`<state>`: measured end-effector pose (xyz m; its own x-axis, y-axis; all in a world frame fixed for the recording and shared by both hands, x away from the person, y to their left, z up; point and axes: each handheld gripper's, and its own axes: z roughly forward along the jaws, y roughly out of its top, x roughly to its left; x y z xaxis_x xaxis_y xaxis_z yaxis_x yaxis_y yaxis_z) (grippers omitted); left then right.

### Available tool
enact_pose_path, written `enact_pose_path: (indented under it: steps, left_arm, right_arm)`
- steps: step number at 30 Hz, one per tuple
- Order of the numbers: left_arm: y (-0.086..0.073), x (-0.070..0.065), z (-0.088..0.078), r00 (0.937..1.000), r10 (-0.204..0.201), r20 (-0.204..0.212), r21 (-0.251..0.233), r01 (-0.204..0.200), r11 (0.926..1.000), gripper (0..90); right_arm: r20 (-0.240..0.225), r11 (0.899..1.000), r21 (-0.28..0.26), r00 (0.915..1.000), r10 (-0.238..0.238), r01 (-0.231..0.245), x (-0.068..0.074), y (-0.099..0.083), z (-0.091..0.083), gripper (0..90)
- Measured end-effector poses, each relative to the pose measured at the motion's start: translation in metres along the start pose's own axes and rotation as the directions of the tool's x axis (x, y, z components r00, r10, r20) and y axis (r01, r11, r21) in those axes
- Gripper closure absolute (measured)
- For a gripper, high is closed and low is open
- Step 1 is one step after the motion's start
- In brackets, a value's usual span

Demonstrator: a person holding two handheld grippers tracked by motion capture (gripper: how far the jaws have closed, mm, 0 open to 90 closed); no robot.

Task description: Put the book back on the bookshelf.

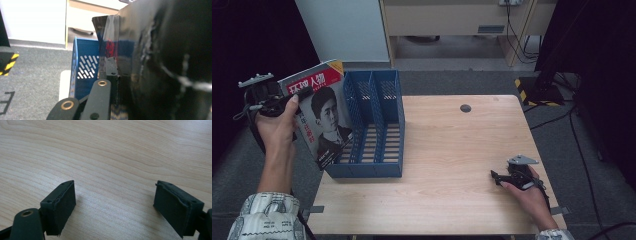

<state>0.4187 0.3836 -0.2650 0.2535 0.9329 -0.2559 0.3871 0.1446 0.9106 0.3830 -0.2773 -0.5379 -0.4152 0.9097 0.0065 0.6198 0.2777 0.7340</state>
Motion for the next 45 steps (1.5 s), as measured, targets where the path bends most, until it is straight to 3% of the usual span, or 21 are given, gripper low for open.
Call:
enact_pose_path:
  steps: [6,12,17,21,29,36,45]
  left_arm:
    - [-0.006,0.001,0.0,1.0,0.001,-0.01,-0.063,-0.001,0.998,86.3]
    - [-0.012,0.003,0.003,0.9999,-0.012,-0.008,-0.088,0.012,0.996,86.3]
    - [-0.018,0.0,0.006,0.9999,0.008,-0.013,-0.127,-0.009,0.9919,86.3]
    - [-0.021,-0.001,0.006,0.9993,0.027,-0.028,-0.131,-0.03,0.9909,86.2]
    - [-0.023,0.002,0.001,0.9974,0.02,-0.07,-0.158,-0.03,0.987,86.3]
    - [-0.025,0.0,0.003,0.9975,0.038,-0.059,-0.182,-0.048,0.9821,86.1]
    - [-0.04,-0.005,0.016,0.9967,0.061,-0.053,-0.216,-0.071,0.9739,86.0]
  right_arm:
    - [0.0,1.0,0.0,1.0,0.0,0.0,0.0,0.0,0.0,17.8]
    - [0.0,1.0,0.0,1.0,-0.001,0.001,0.0,0.0,0.0,17.8]
    - [0.0,1.0,0.0,1.0,0.0,0.0,0.0,0.0,0.0,17.8]
    - [0.001,1.0,0.0,1.0,-0.001,0.001,0.0,0.0,0.0,17.8]
    - [0.001,1.0,0.0,1.0,0.0,0.0,0.0,0.0,0.0,17.8]
    - [0.001,1.0,0.001,1.0,0.002,-0.002,0.0,0.0,0.0,17.8]
    - [0.001,1.0,0.001,1.0,0.002,-0.002,0.0,0.0,0.0,17.8]
